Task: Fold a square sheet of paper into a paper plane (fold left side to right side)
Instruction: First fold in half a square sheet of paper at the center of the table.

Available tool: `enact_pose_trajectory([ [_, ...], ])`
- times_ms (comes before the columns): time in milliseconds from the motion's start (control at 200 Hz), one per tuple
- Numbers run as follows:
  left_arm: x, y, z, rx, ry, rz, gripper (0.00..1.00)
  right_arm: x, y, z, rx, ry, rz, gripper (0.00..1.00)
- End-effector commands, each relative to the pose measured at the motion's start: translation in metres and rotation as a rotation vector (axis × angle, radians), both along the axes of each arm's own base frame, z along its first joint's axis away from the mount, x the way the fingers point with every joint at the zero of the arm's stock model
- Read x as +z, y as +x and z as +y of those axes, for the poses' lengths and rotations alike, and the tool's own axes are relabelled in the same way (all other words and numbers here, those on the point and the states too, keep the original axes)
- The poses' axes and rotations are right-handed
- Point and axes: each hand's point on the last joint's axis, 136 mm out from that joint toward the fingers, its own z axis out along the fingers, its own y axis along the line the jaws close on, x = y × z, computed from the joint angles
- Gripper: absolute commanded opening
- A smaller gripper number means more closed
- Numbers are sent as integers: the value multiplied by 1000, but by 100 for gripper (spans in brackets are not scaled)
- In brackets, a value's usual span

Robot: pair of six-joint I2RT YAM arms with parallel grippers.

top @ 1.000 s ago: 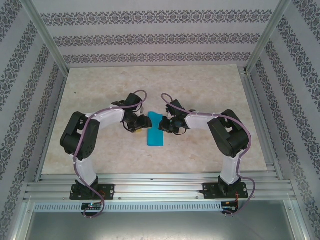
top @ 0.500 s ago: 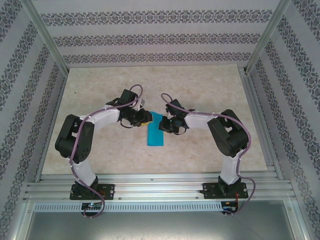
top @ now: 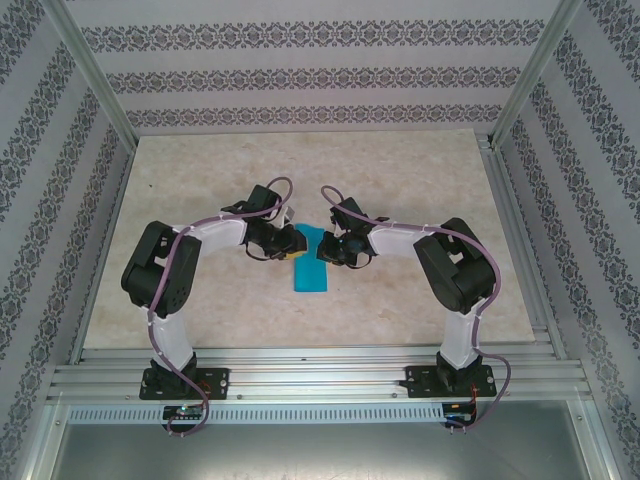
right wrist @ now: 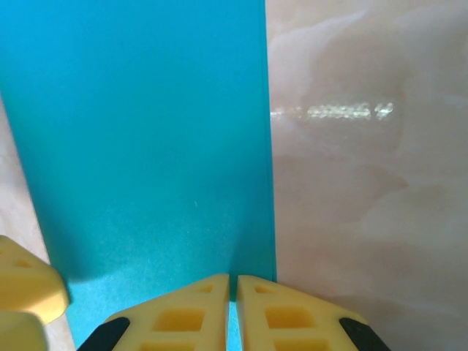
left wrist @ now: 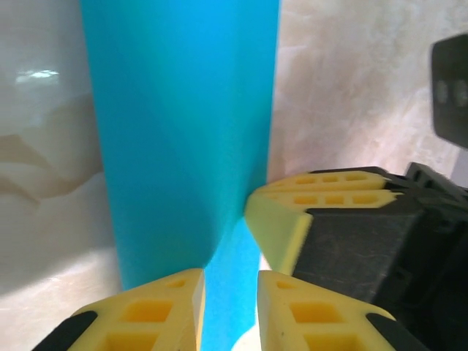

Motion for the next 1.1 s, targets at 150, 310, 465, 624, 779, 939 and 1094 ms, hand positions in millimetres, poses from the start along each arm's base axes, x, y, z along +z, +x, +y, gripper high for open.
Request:
enact_pose_trajectory([
  [150,-30,-10,17,-38,135,25,24,-28,-14,-13,14,-104,54,13],
  [310,-40,-12,24,-36,184,28,22,-30,-15,-14,18,-111,58,13],
  [465,-50,-15,30,-42,218,36,21,-27,-15,-13,27,-102,43,13],
  [624,-56,-21,36,-58,246,45,21,2,-4,2,47,-8,-28,14],
  [779,-61,-27,40,-74,270,49,21,46,9,18,57,91,-113,17],
  [939,-62,-29,41,-85,293,47,21,62,17,27,50,134,-137,17],
  [1094,-62,-30,39,-88,291,43,21,54,25,40,13,204,-111,15],
])
